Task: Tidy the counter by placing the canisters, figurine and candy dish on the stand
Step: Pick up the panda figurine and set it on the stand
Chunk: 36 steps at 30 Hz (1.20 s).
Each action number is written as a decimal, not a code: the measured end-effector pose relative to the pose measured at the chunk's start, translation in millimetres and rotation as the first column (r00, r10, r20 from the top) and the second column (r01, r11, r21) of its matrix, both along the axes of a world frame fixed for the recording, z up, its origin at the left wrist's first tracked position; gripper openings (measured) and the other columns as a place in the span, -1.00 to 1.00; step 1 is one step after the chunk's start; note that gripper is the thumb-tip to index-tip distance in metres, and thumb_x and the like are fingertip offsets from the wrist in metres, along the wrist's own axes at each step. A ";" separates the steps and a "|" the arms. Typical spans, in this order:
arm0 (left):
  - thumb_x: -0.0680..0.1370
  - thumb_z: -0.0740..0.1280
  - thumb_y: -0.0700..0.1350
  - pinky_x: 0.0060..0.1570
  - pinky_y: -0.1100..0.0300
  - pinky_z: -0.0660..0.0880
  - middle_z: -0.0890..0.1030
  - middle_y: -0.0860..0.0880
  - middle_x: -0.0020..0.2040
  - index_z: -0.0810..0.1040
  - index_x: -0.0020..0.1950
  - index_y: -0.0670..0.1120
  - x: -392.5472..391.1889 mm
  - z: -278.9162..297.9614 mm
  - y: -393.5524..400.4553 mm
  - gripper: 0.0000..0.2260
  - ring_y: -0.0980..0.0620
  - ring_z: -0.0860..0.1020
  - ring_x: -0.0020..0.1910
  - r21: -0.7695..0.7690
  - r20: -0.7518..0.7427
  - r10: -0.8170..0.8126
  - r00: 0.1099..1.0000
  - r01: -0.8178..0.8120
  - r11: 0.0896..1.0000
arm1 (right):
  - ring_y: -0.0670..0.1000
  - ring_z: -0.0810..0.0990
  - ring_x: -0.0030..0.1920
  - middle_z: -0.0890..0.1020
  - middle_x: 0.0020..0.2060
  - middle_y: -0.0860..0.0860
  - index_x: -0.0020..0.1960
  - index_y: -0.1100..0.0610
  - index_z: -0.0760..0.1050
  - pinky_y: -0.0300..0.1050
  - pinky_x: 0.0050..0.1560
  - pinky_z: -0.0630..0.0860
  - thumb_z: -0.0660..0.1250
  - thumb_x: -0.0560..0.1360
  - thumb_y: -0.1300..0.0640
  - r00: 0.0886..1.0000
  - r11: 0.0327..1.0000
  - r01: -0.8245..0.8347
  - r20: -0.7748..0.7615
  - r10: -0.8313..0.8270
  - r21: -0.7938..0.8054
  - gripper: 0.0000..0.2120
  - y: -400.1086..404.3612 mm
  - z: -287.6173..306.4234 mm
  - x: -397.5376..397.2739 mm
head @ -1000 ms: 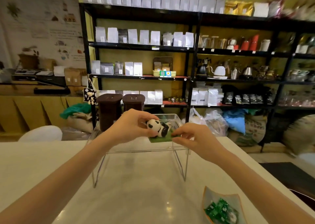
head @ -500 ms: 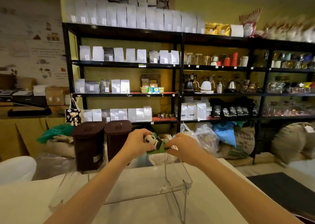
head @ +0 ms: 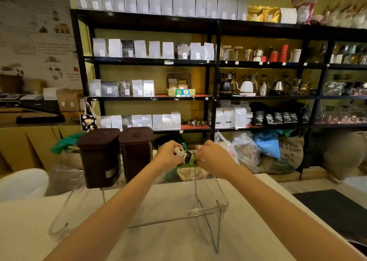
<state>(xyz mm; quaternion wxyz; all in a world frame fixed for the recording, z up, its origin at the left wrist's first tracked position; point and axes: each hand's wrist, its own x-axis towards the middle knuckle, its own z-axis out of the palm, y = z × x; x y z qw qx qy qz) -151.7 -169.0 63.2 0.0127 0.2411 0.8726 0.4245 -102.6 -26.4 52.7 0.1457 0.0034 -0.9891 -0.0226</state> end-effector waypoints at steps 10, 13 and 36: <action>0.46 0.33 -0.32 0.14 0.05 0.49 0.49 -0.19 0.26 0.44 0.28 -0.16 -5.2 -3.5 6.6 -0.62 -0.15 0.49 0.19 -0.027 -0.085 0.061 0.994 -0.064 0.998 | 0.09 0.43 0.12 0.59 0.06 0.09 0.12 0.05 0.54 0.05 0.17 0.44 0.16 0.53 0.07 0.999 0.997 0.012 0.043 -0.009 -0.079 -0.75 0.5 -0.1 1.3; 0.47 0.31 -0.29 0.17 0.02 0.50 0.49 -0.19 0.26 0.44 0.28 -0.14 -6.4 -4.0 5.2 -0.62 -0.15 0.48 0.19 -0.051 -0.142 0.066 0.988 -0.073 0.996 | 0.11 0.43 0.16 0.59 0.05 0.13 0.11 0.08 0.53 0.09 0.20 0.43 0.13 0.54 0.12 0.999 0.992 0.012 0.053 -0.005 -0.124 -0.75 -1.4 1.4 5.1; 0.58 0.13 -0.04 0.37 0.00 0.27 0.30 -0.07 0.45 0.21 0.44 -0.07 98.3 6.1 18.4 -0.58 -0.06 0.20 0.45 -0.452 -0.470 -0.294 0.832 0.059 0.890 | 0.08 0.43 0.27 0.45 0.31 0.08 0.36 0.07 0.27 -0.02 0.26 0.40 0.21 0.52 0.09 0.990 0.913 0.088 -0.064 -0.124 -0.399 -0.58 25.1 2.6 145.4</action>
